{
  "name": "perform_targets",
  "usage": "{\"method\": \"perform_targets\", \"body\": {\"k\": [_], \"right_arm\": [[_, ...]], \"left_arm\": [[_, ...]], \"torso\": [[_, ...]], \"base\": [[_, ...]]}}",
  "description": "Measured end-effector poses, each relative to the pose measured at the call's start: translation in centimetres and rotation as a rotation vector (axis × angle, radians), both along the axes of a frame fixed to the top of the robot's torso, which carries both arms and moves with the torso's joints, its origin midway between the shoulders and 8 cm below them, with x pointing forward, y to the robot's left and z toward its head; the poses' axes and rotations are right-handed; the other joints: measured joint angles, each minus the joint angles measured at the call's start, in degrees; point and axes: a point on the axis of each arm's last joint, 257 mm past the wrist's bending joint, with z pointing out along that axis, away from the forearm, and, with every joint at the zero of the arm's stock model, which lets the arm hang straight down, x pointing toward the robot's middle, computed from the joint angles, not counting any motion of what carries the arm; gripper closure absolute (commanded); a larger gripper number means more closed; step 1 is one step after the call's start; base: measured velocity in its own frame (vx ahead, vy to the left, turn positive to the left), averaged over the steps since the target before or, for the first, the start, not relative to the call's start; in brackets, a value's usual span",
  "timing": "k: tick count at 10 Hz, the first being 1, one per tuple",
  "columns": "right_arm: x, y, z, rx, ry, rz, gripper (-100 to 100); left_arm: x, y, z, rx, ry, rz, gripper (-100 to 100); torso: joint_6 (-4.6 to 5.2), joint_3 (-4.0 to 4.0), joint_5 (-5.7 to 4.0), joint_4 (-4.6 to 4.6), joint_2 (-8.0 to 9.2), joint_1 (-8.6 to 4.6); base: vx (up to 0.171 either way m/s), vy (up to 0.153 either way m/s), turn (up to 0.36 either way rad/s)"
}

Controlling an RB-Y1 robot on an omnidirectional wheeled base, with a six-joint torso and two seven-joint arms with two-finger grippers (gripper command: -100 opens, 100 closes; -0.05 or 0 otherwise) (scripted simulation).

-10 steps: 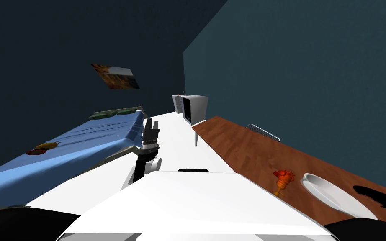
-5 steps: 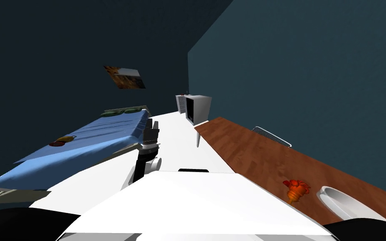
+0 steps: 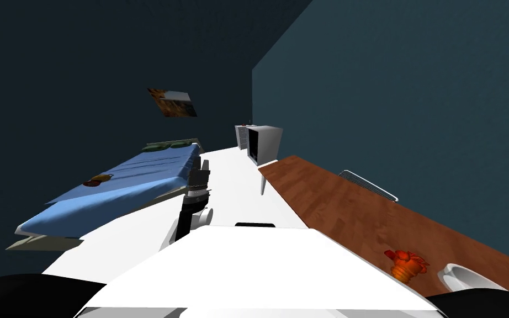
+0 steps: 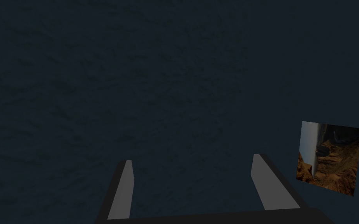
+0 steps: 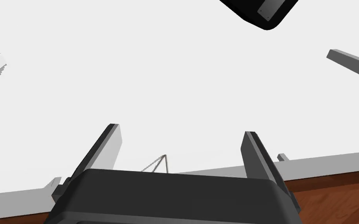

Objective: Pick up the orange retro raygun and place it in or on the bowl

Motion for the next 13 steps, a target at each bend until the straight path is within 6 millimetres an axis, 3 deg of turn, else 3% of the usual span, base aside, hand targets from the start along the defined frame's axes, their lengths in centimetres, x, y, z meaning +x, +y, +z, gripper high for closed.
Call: {"method": "perform_targets", "body": {"k": [3, 7, 10, 13], "right_arm": [[0.1, -6.1, 1.0, -0.106, 0.039, 0.018, -100], [0.2, -12.6, 3.1, -0.216, 0.066, 0.038, -100], [2.3, -18.5, 5.8, -0.333, 0.067, 0.056, -100], [3.2, -21.0, 7.1, -0.384, 0.067, 0.083, -100]], "left_arm": [[0.0, 0.0, 0.0, 0.0, 0.0, 0.0, 0], [0.0, 0.0, 0.0, 0.0, 0.0, 0.0, 0], [0.0, 0.0, 0.0, 0.0, 0.0, 0.0, 0], [0.0, 0.0, 0.0, 0.0, 0.0, 0.0, 0]], "torso": [[-0.01, -0.01, -0.02, 0.0, -0.01, -0.1], [0.01, 0.03, -0.02, 0.01, 0.05, -0.06], [0.01, -0.02, -0.11, -0.01, -0.04, -0.41], [0.07, 0.06, -0.06, 0.03, 0.11, -0.05]], "base": [[0.022, -0.042, 0.098], [0.013, -0.048, 0.085], [0.022, -0.127, 0.125], [-0.006, -0.043, 0.004]]}}
